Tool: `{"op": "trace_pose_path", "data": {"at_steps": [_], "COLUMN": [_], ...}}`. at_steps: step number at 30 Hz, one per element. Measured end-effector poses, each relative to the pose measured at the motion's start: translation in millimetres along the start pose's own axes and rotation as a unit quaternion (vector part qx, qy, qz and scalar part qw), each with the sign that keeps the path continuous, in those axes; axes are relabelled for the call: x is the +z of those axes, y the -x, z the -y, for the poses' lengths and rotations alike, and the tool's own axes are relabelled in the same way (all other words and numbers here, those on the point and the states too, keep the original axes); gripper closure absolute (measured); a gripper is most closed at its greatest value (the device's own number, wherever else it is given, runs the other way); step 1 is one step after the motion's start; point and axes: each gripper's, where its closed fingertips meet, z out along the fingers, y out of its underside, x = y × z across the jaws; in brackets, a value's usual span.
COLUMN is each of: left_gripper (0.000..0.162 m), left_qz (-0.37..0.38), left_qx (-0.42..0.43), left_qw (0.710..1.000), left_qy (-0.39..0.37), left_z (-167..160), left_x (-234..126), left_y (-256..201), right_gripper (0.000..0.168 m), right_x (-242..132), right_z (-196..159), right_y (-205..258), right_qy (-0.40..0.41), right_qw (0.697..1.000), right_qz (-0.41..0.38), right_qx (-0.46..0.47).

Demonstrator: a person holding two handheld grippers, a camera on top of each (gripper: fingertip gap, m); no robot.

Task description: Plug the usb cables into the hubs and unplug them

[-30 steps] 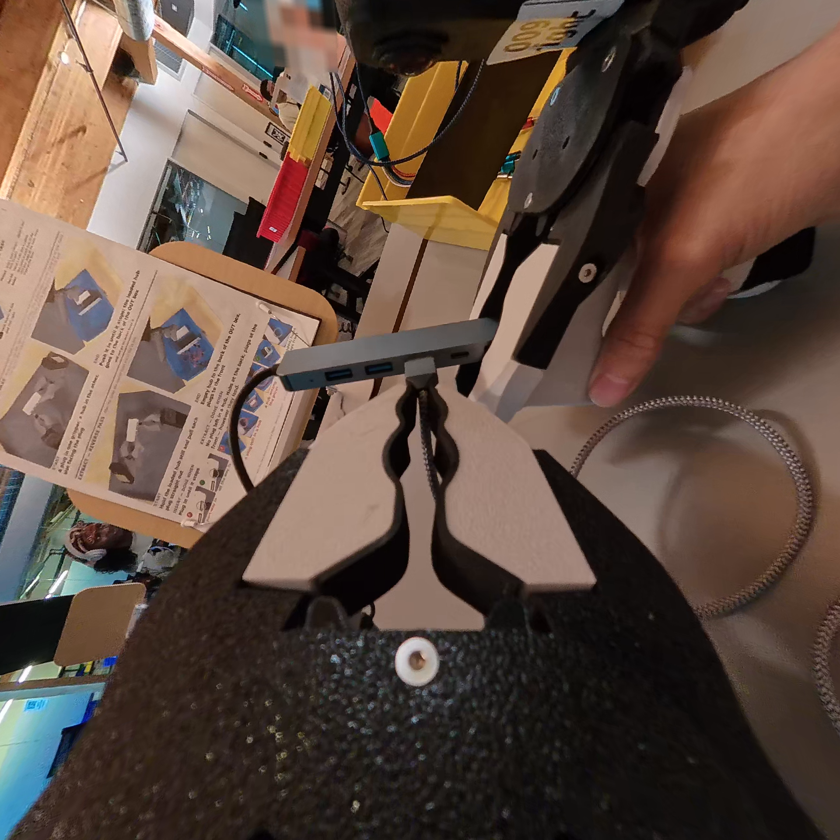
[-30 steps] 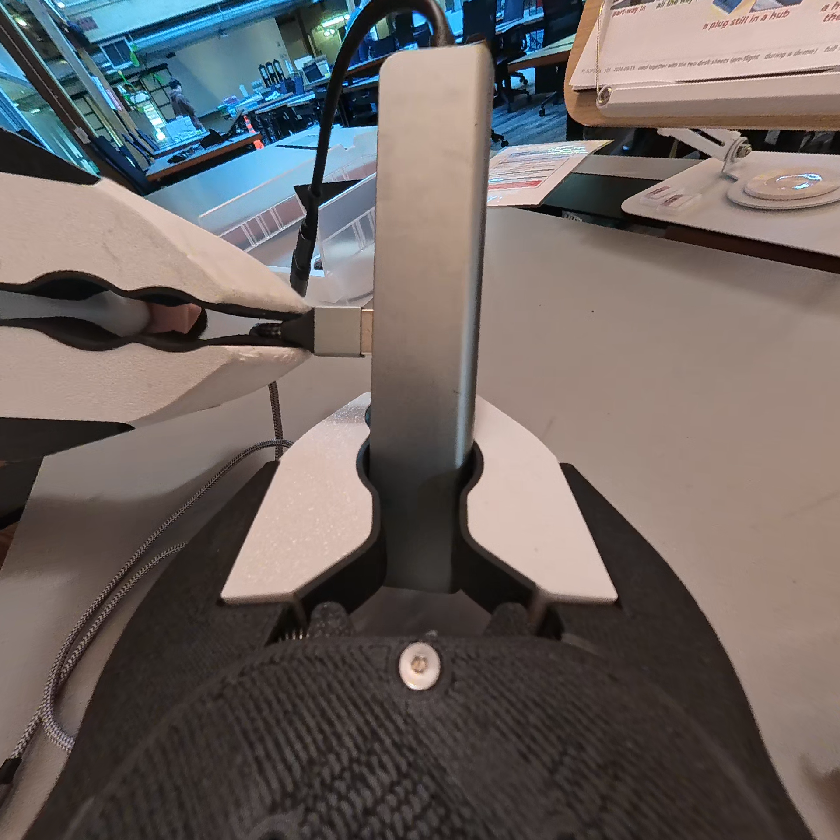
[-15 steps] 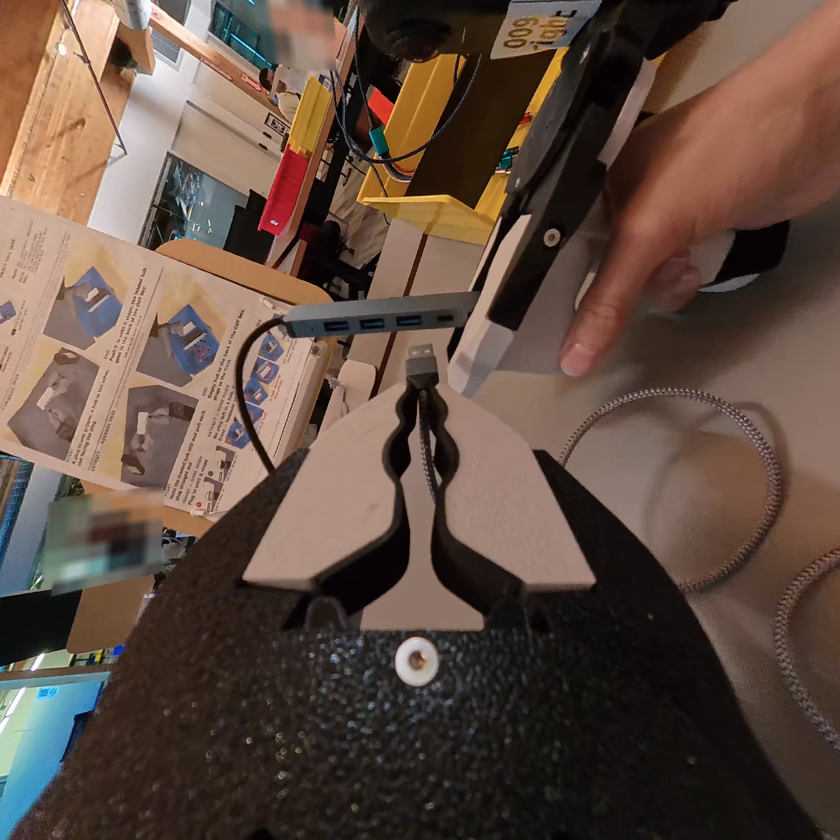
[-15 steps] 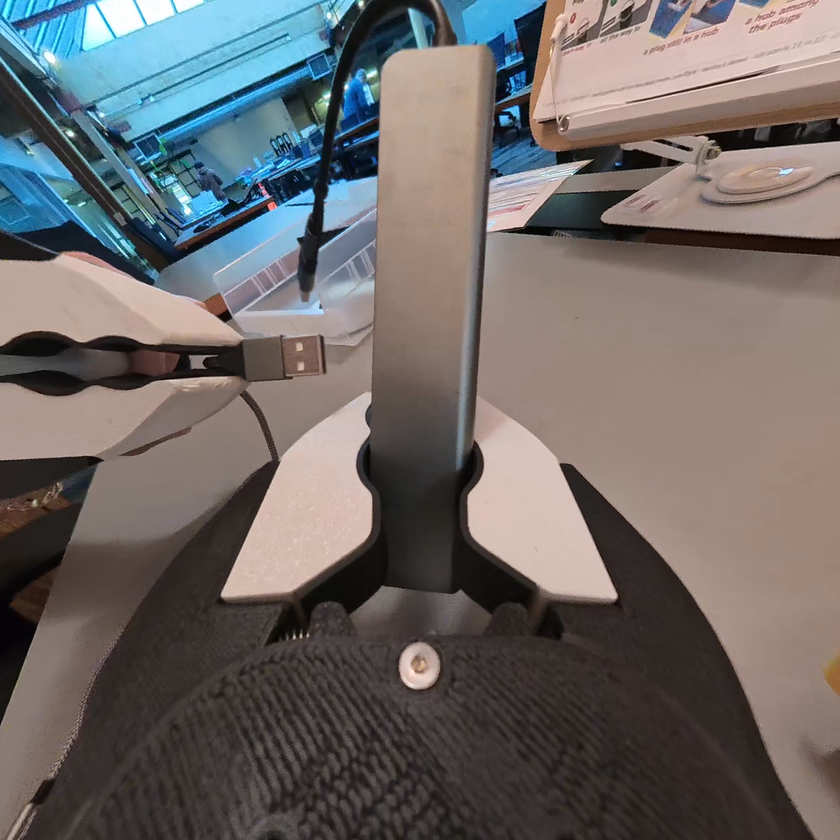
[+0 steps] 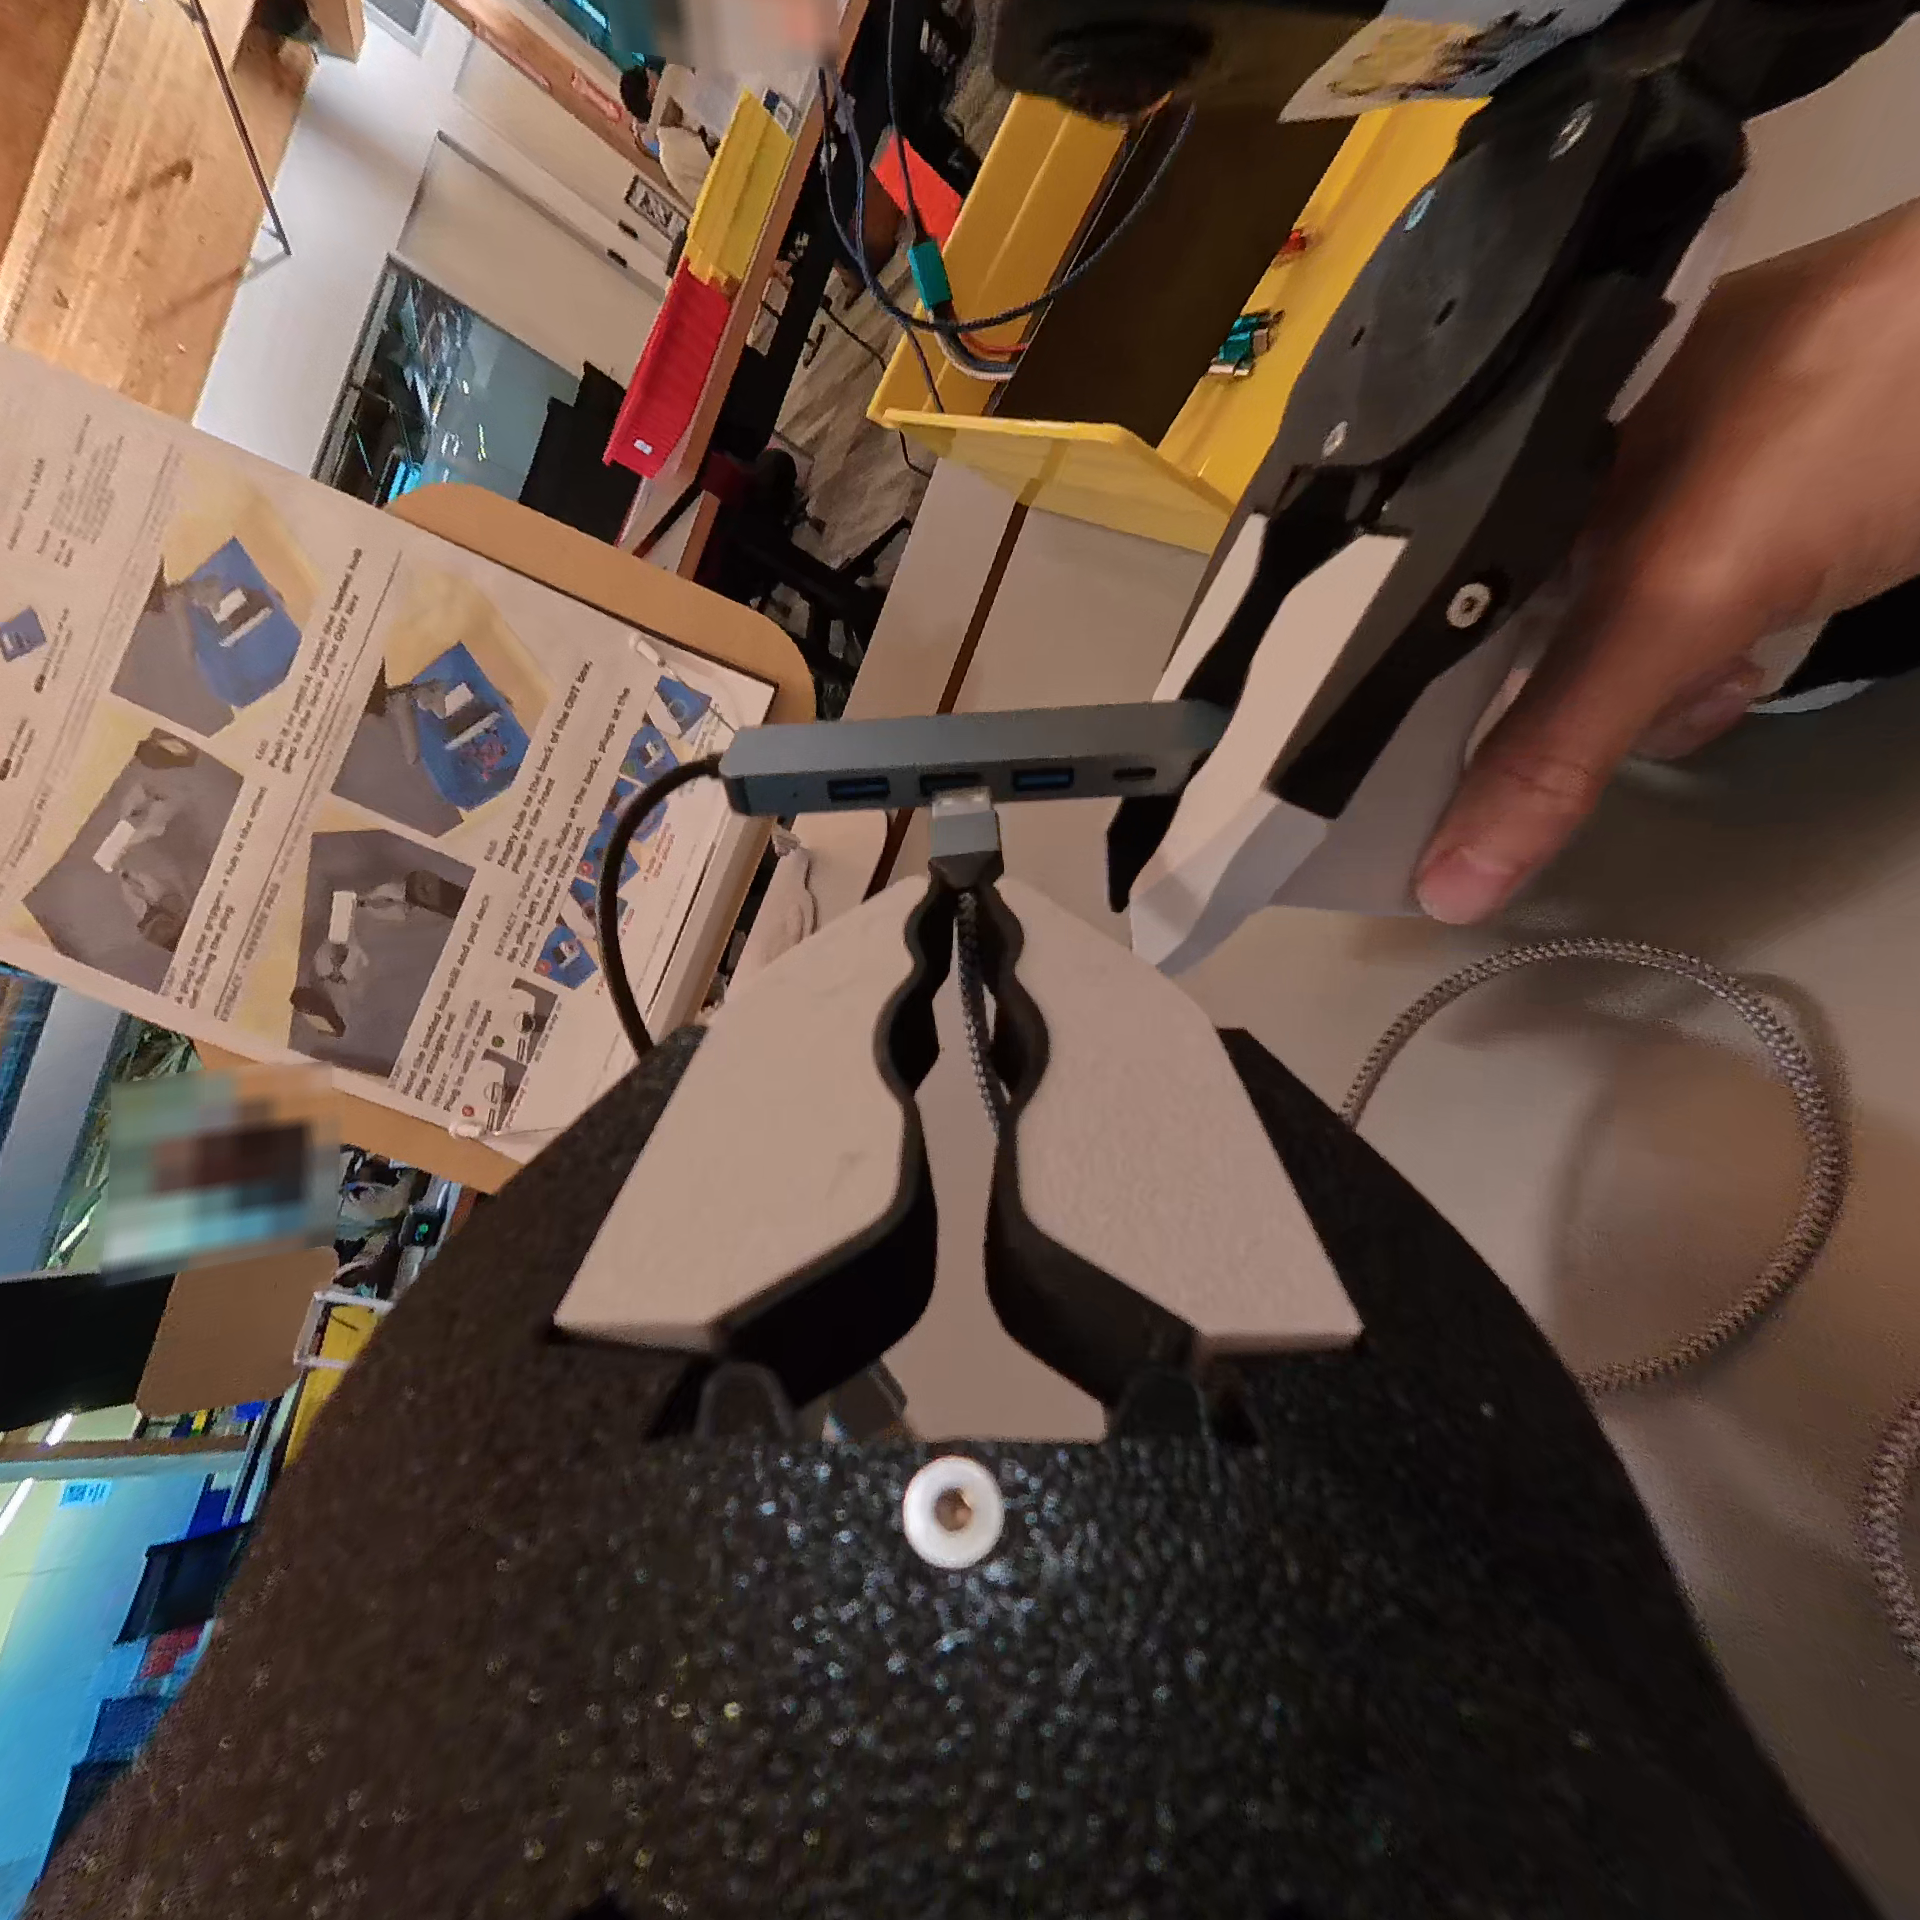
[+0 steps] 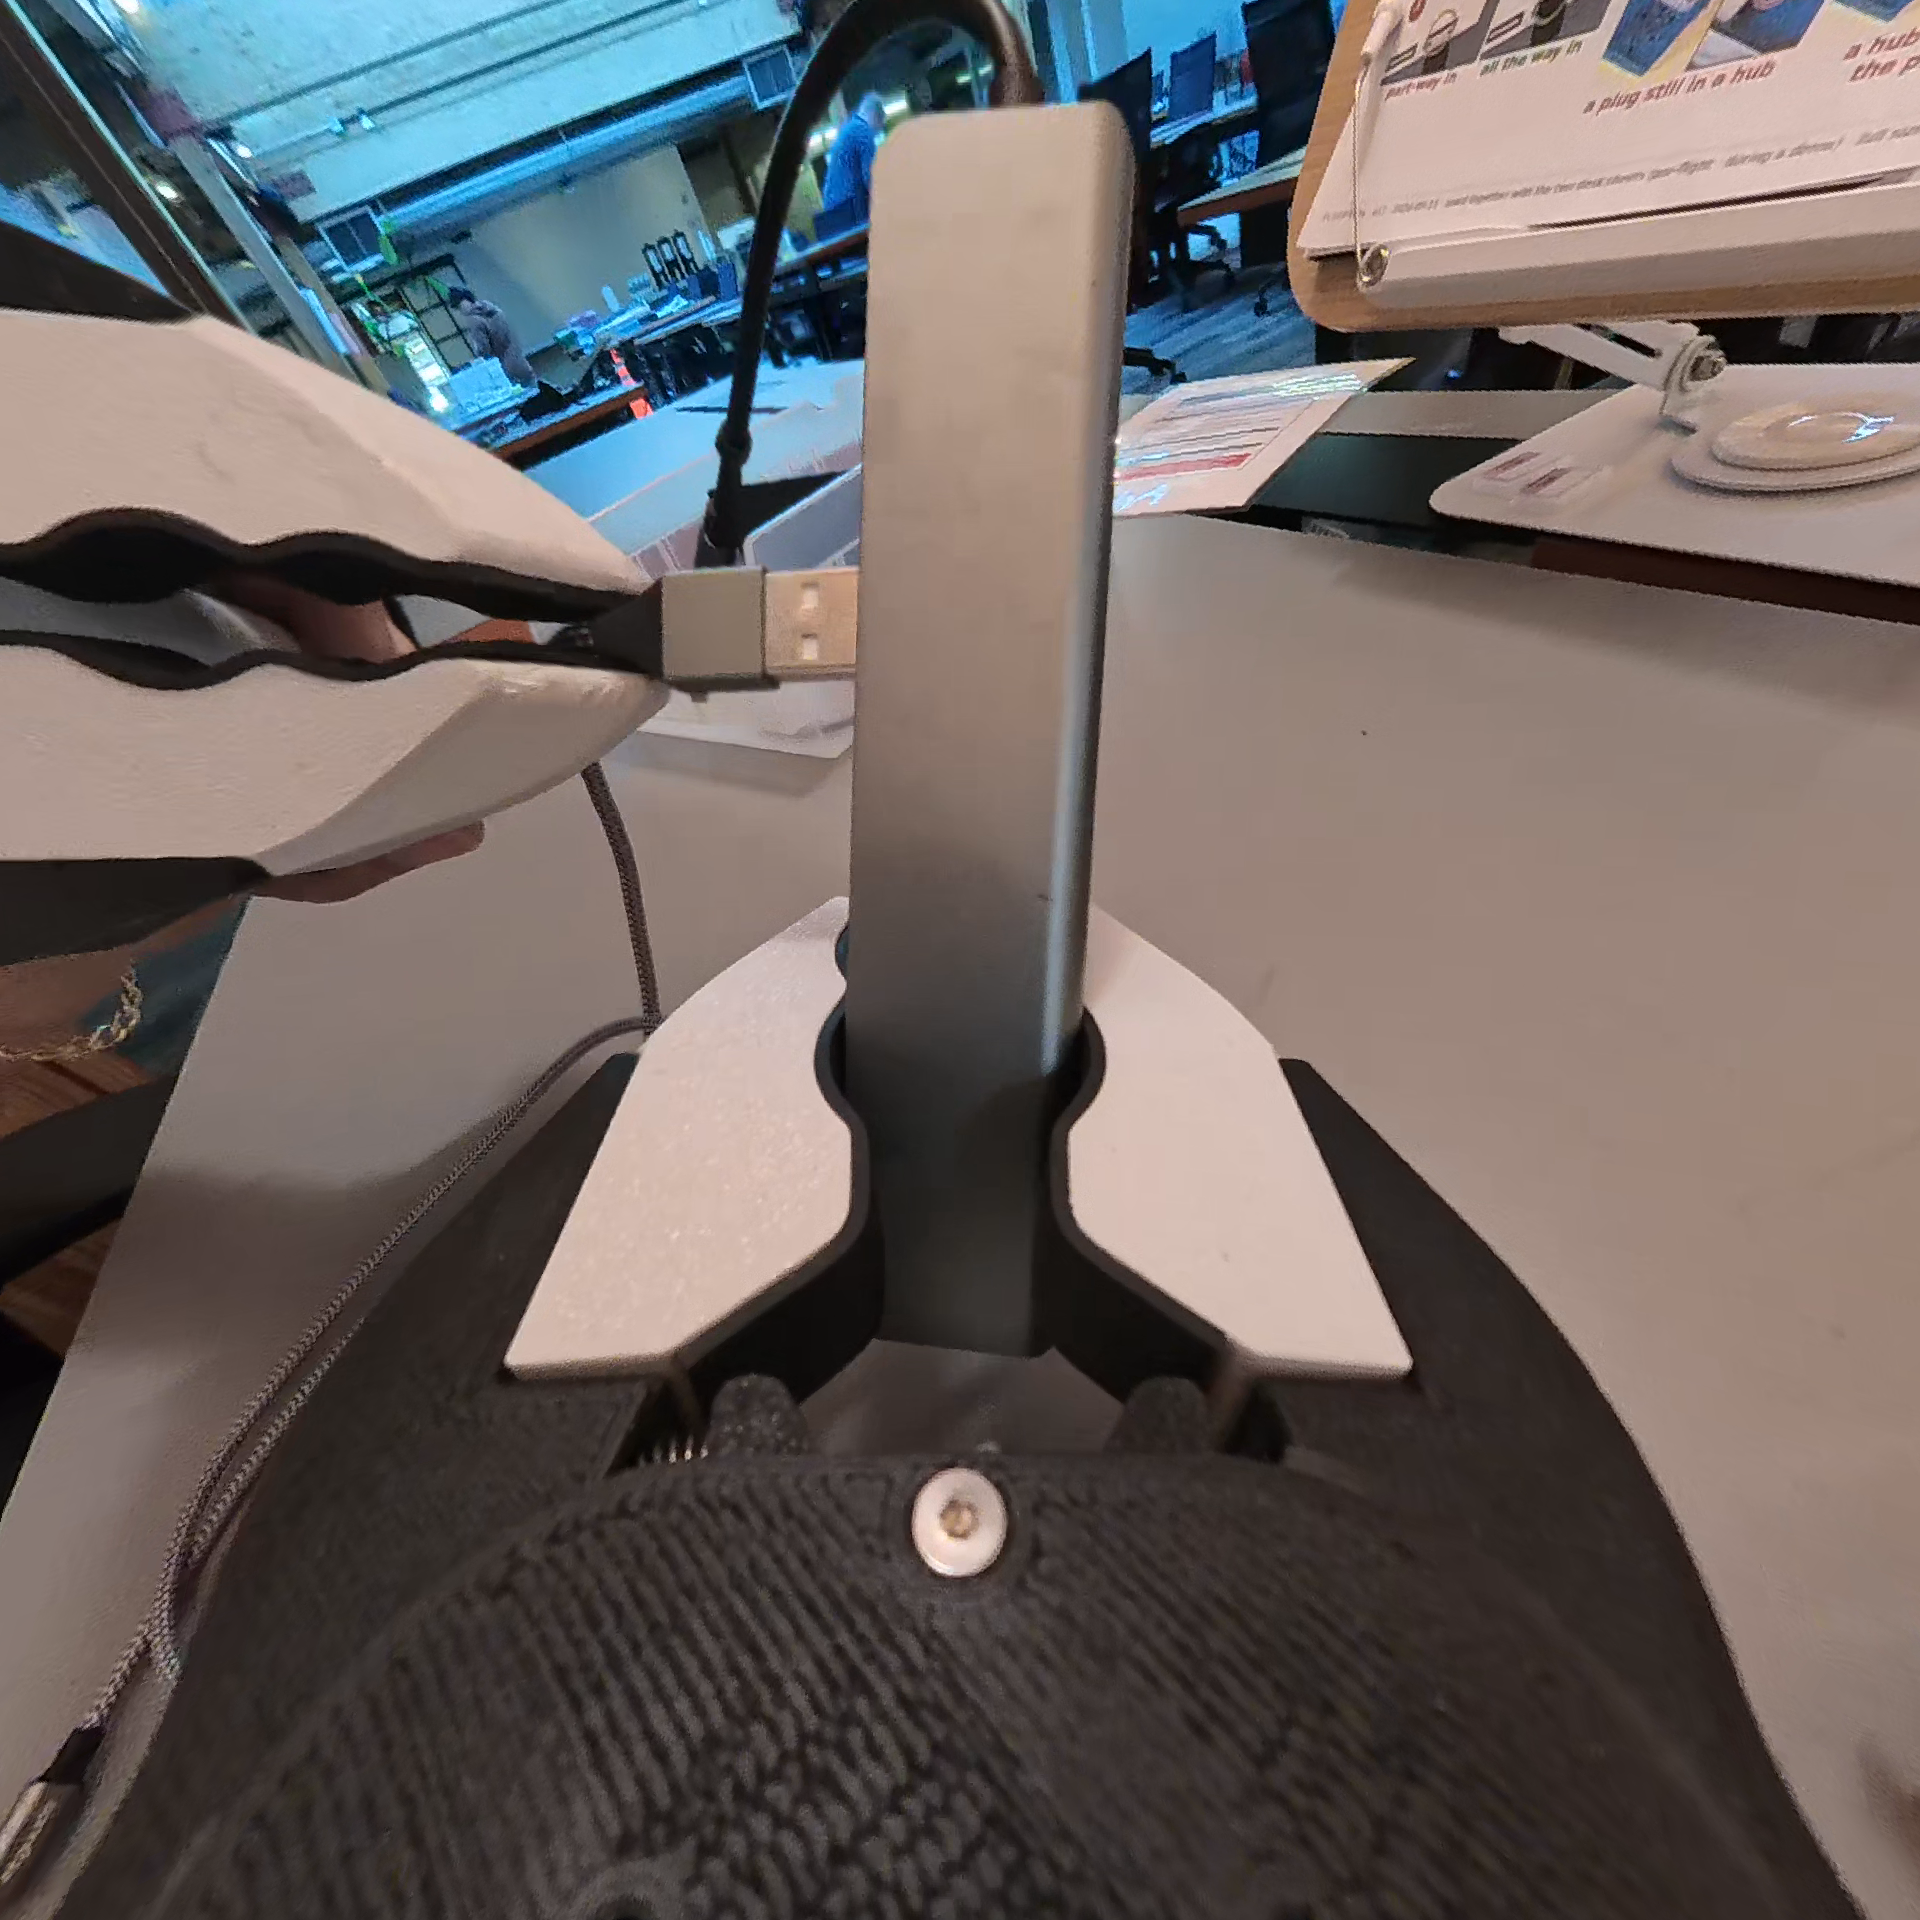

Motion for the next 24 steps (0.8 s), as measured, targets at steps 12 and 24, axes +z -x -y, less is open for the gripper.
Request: {"op": "trace_pose_path", "data": {"at_steps": [12, 24], "left_gripper": [0.158, 0.158], "left_qz": [-0.006, -0.012], "left_qx": [0.001, 0.024], "left_qw": [1.000, 0.999], "left_qy": [0.011, 0.030], "left_z": [-2.2, -4.6], "left_x": [-0.8, 0.9], "left_y": [3.2, 2.1], "right_gripper": [0.136, 0.135], "right_x": [2.0, 5.2], "right_z": [-2.6, -7.0], "right_y": [0.8, 6.4], "right_qy": [0.011, 0.028], "right_qw": [1.000, 0.999], "right_qz": [-0.004, 0.000], "right_qx": [-0.007, -0.029]}}
